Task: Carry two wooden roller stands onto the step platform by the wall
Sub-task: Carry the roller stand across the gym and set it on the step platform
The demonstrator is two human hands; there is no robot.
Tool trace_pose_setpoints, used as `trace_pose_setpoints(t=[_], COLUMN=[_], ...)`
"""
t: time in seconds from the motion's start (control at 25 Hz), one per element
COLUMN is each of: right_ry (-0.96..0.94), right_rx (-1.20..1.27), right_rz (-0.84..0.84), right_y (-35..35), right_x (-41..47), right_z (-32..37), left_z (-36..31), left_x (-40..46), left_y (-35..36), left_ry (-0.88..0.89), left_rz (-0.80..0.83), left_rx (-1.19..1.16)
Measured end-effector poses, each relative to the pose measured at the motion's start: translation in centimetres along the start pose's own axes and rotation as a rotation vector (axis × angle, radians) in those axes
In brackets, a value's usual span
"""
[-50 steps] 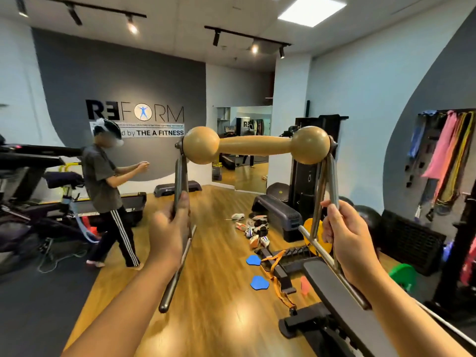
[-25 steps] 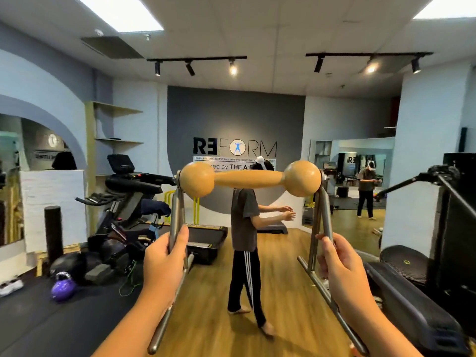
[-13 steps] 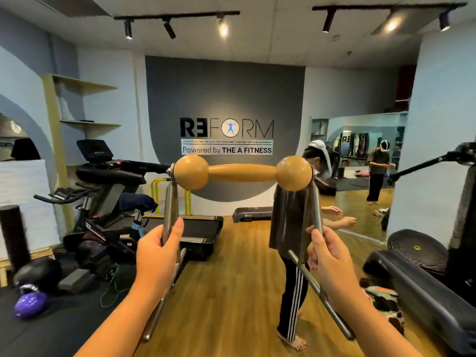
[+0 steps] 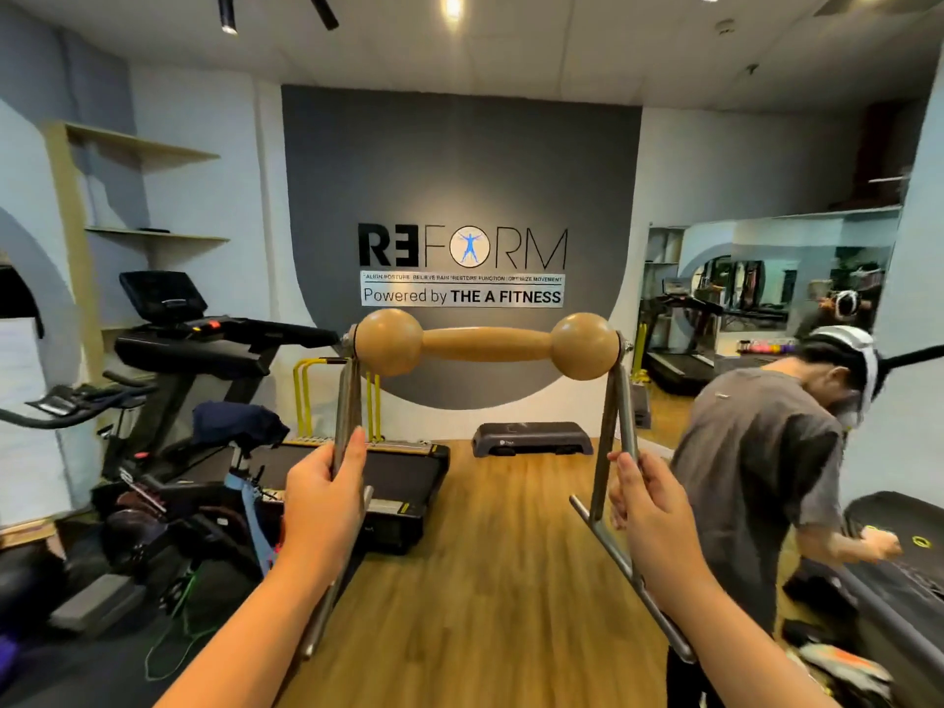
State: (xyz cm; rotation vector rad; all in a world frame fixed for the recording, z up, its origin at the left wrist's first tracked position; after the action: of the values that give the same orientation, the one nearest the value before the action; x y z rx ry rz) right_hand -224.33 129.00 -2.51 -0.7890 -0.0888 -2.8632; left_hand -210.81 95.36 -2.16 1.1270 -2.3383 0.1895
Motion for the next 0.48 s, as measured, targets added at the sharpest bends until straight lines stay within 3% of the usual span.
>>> trace_pose_setpoints(t=[0.48], right_ry=[-0.015], right_rx=[-0.049], right_rz=[-0.16], right_y=[9.4], right_x=[32.9], right_z=[-18.1], left_z=[17.9], left_x=[32.4], left_y=[18.1], left_ry=[0.014], left_rz=[0.134], left_rx=[-0.143])
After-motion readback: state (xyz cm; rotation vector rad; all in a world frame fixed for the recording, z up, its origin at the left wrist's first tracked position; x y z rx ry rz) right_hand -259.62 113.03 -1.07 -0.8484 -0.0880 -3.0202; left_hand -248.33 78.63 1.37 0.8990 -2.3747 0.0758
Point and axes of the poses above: each hand's wrist, its own x-axis towards the middle knuckle, its own y-axis out of the palm, z = x × y, the point moved 5 cm from there along x, towards the middle knuckle, and after that the axes turned 4 degrees about -x, right-handed, at the moved point
